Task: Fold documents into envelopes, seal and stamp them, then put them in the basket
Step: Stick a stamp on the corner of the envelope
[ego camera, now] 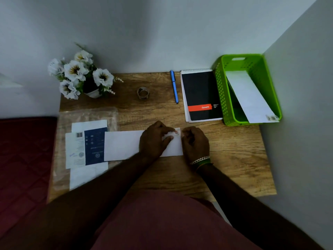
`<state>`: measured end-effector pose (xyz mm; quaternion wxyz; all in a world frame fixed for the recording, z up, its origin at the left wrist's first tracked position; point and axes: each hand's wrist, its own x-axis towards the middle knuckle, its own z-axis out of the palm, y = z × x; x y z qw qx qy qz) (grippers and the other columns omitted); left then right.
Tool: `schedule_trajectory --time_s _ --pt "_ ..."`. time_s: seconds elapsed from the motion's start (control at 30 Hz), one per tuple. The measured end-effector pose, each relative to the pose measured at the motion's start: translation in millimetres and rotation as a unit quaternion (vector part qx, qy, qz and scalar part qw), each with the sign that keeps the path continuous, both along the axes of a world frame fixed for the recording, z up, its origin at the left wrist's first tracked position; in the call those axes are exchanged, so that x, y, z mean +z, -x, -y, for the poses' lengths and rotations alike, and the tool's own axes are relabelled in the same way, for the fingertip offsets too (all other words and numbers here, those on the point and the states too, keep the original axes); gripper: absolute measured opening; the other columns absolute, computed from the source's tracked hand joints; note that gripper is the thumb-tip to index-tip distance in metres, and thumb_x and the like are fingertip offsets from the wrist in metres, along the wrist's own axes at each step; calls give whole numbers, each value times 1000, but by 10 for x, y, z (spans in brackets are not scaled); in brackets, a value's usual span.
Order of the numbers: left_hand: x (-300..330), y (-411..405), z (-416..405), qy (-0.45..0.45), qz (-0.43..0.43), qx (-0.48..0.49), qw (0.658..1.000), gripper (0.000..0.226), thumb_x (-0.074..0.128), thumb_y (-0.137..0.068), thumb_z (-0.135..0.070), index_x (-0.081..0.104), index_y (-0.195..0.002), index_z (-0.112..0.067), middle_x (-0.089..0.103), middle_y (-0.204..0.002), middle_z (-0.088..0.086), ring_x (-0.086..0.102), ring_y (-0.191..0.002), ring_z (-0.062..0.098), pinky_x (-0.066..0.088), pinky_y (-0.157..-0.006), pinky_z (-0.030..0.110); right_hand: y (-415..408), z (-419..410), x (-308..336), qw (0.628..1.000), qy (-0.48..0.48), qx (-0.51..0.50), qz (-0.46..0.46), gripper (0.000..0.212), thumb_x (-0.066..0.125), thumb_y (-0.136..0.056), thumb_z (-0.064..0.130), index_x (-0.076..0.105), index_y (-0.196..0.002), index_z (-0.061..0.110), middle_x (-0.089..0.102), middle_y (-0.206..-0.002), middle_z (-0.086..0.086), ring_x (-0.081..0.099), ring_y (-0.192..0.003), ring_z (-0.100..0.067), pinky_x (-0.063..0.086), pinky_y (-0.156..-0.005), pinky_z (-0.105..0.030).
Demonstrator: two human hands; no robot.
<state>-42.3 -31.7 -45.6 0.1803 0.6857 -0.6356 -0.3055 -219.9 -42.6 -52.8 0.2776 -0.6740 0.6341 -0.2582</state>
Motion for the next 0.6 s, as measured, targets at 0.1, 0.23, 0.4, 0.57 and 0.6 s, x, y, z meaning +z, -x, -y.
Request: schedule_trajectory --time_s 0.1,0.23,0.4,0.57,0.6 --pt "9 4 -1 7 1 -1 1000 29 69 -92 -41 71 -120 -33 59 -107 -5 54 -94 10 43 -76 25 -7 -42 -47 998 21 48 -41 14 64 -92 24 68 -106 21 62 -99 0 58 -79 -12 48 -62 -28" --pt "10 29 -1 13 -2 12 1000 28 70 -91 -41 73 -116 -29 63 -108 -4 58 -94 11 48 -79 28 -4 2 -68 995 23 72 -70 20 58 -94 32 70 -107 22 62 -99 -2 59 -78 -14 40 -60 -24" --pt "35 93 74 9 13 50 999 22 61 -95 -46 74 -106 -33 62 -99 -8 58 -88 10 45 -69 27 -10 115 -42 994 -1 75 -76 16 66 -91 30 73 -99 18 63 -92 -2 59 -77 -16 44 -62 -26" --pt "21 92 123 -11 30 44 999 18 71 -87 -49 70 -101 -38 53 -91 -14 54 -86 8 43 -69 26 33 268 24 992 -44 99 -65 13 75 -84 30 76 -95 24 68 -93 0 61 -80 -13 53 -71 -30" --pt "10 79 120 -10 30 36 999 19 71 -87 -49 71 -103 -38 55 -93 -14 55 -89 8 46 -72 27 45 289 37 991 -49 106 -60 13 75 -83 30 76 -95 24 68 -93 1 60 -80 -12 53 -71 -31"
